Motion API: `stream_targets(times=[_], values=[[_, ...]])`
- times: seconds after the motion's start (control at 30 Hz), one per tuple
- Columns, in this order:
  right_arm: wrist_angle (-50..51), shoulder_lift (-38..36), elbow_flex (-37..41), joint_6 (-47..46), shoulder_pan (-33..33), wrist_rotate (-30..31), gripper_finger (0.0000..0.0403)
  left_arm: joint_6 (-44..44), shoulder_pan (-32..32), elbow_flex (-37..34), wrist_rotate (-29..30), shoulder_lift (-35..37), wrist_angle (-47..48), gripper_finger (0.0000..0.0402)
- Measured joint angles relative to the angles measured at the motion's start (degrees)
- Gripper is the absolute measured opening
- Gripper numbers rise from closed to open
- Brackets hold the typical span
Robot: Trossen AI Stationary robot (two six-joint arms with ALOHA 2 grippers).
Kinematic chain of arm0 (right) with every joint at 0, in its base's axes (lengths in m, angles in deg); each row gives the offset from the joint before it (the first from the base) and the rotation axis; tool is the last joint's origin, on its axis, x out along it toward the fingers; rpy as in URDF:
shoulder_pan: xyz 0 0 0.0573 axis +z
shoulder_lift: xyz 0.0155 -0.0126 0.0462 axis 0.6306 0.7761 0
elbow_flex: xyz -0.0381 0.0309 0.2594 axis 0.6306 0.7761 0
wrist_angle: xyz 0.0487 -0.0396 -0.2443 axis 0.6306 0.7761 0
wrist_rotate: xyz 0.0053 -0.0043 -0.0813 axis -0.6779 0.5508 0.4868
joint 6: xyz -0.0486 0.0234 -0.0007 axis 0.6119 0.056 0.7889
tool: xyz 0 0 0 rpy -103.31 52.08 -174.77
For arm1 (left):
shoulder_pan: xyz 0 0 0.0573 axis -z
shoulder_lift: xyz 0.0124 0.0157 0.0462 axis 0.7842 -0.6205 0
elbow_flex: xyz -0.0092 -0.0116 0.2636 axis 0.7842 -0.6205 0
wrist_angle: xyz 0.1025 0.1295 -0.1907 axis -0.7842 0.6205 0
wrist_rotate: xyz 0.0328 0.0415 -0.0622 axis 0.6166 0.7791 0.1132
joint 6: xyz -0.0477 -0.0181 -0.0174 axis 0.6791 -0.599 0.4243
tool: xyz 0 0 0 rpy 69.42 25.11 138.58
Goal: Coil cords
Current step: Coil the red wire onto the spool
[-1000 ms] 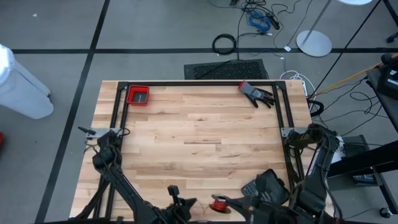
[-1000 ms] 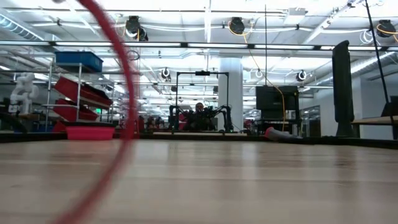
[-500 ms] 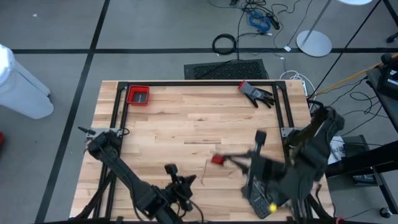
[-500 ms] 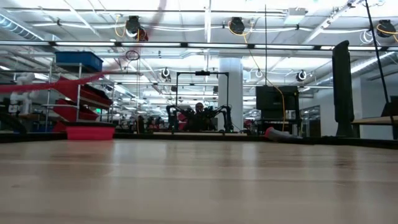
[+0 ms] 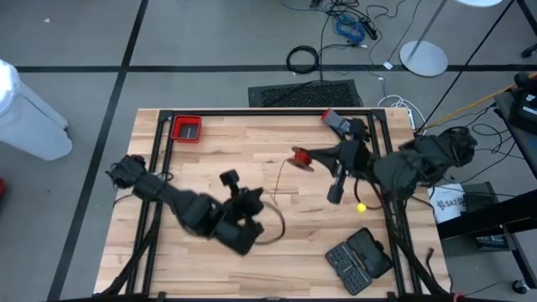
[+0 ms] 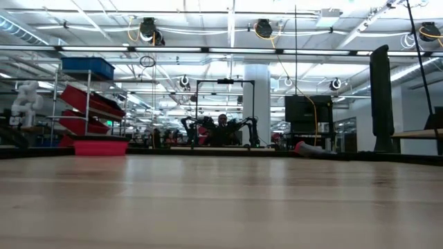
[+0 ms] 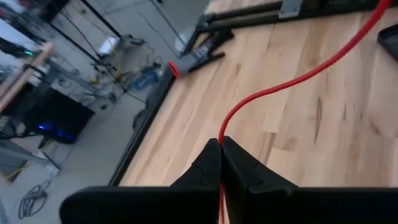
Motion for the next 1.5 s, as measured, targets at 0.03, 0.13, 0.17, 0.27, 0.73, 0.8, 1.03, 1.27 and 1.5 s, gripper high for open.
stream_targets(times=[0.03,0.13,0.17,0.27,0.73,0.8,1.03,1.27,1.5], values=[[0.8,-0.2,0.0,0.0,-0.9,-0.9,0.0,-0.9,-1.1,0.0,-1.6,0.3,0.0,0.0002],[1.8,-0.3,0.0,0.1,-3.2,-3.0,0.0,-3.3,-3.4,0.0,-4.9,0.5,-0.2,0.0002],[2.1,-0.3,0.0,0.5,-3.6,-3.7,0.0,-3.7,-3.8,0.0,-5.5,0.5,-0.5,0.0002],[2.6,-0.2,1.2,1.9,-4.6,-5.1,0.0,-4.4,-4.2,0.0,-6.3,0.5,-1.5,0.0001],[-16.3,-11.4,34.5,5.8,-11.2,-11.3,0.0,-5.0,-5.3,-16.0,-3.2,0.8,-8.0,0.0001],[-23.8,-15.8,42.0,7.5,-12.7,-13.4,0.0,-5.9,-6.2,-19.1,-3.0,1.0,-11.6,0.0001],[-40.5,-29.6,62.2,10.6,-18.2,-23.1,0.0,-20.7,-11.8,-26.5,-18.1,1.0,-33.6,0.0001],[-45.0,-36.6,71.9,10.7,-19.3,-23.7,0.0,-24.7,-17.0,-27.1,-26.7,1.0,-37.5,0.0001],[-47.4,-37.5,72.4,15.0,-22.2,-23.5,0.0,-27.7,-18.4,-27.1,-27.7,1.0,-36.9,0.0001]])
